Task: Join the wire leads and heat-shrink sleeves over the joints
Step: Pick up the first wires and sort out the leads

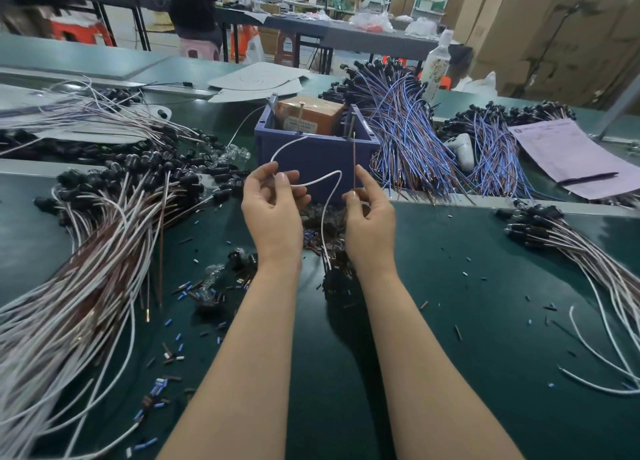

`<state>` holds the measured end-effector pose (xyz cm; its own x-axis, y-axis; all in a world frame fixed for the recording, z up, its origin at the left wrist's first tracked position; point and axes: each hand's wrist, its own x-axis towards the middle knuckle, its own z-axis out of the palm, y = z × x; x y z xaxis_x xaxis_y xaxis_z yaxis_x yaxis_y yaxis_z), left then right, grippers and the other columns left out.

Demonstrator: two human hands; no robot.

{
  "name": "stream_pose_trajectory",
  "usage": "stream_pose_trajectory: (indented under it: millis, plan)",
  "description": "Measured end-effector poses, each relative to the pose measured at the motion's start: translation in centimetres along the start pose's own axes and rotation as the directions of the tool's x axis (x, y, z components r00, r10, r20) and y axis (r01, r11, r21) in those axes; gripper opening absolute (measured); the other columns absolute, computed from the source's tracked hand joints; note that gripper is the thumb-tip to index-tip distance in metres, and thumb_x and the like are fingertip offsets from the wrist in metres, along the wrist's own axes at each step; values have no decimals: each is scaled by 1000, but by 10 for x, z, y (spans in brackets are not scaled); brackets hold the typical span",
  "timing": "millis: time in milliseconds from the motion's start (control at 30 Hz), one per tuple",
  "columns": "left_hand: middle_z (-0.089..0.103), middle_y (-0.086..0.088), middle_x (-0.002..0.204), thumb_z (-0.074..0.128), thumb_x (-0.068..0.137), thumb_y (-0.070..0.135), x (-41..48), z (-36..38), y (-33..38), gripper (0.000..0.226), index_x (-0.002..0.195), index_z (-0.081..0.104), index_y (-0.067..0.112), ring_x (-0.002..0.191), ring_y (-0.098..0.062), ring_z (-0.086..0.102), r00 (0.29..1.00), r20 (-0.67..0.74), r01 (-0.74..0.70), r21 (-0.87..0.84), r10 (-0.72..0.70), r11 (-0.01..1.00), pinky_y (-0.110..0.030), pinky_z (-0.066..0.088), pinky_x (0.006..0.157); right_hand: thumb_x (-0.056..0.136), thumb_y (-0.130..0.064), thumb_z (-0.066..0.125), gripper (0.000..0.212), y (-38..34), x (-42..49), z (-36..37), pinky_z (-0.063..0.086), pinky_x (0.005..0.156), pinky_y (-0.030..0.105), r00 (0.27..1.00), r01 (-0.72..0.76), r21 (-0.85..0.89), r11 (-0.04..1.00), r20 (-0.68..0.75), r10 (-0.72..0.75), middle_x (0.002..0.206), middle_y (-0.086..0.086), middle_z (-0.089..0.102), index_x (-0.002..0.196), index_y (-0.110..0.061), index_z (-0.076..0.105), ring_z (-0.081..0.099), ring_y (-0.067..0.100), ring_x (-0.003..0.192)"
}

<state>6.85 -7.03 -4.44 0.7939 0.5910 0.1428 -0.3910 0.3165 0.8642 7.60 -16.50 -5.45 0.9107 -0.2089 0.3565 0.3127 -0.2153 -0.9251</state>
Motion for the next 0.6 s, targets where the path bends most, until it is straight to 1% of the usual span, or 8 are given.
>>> stream_pose_trajectory:
  millis: [67,133,233,300,333,400,533,600]
  plan:
    - [65,1,90,44,98,5,-1,1,0,14,107,50,13,61,1,60,1000,17,-15,7,15,1000,-15,51,62,97,-7,45,43,1,1,-1,47,68,25,1000,-8,3,1000,-4,8,88,-8,54,138,-21,48,48,4,68]
    - [65,2,94,45,98,4,-1,0,0,16,107,50,17,63,0,60,998,28,-55,33,54,998,-16,51,63,97,-7,45,44,1,1,-1,45,67,25,1000,-14,10,1000,-3,14,90,-5,54,139,-21,47,47,6,67]
    - [65,2,97,45,98,4,-1,0,0,19,107,50,19,64,-1,59,992,26,-126,77,124,989,-16,51,64,97,-6,45,44,0,1,0,48,76,30,1000,-12,3,1000,1,12,95,0,55,139,-20,46,52,9,78]
    - [65,1,98,44,98,4,-2,0,-1,19,109,50,19,64,-1,59,989,21,-146,95,144,985,-16,50,64,97,-6,45,44,0,1,0,49,82,32,1000,-9,1,1000,12,9,98,2,56,139,-19,47,55,13,88]
    - [65,1,99,44,98,4,-2,0,-1,19,109,49,18,64,-1,59,989,18,-145,101,144,984,-16,50,64,97,-5,44,44,0,1,-1,49,82,31,1000,-9,6,1000,19,9,97,1,55,139,-20,47,55,13,90]
    - [64,0,101,44,98,4,-1,-1,-2,18,110,49,17,64,-2,59,991,10,-133,104,133,986,-16,50,65,97,-4,44,44,1,1,-1,48,78,28,1000,-4,9,1000,30,4,94,-3,53,138,-20,47,54,11,87]
    - [64,0,100,44,98,4,3,-2,-4,18,110,49,16,63,0,60,996,18,-93,110,92,990,-17,51,65,97,-4,44,45,3,1,-2,43,66,20,999,-3,12,1000,45,3,95,-3,51,139,-21,47,45,5,69]
    - [64,1,100,44,98,4,3,-2,-5,18,111,49,16,63,2,60,997,34,-80,120,76,990,-17,52,66,97,-4,44,45,4,2,-2,44,65,17,999,-9,16,1000,45,8,95,-5,51,139,-22,47,47,3,70]
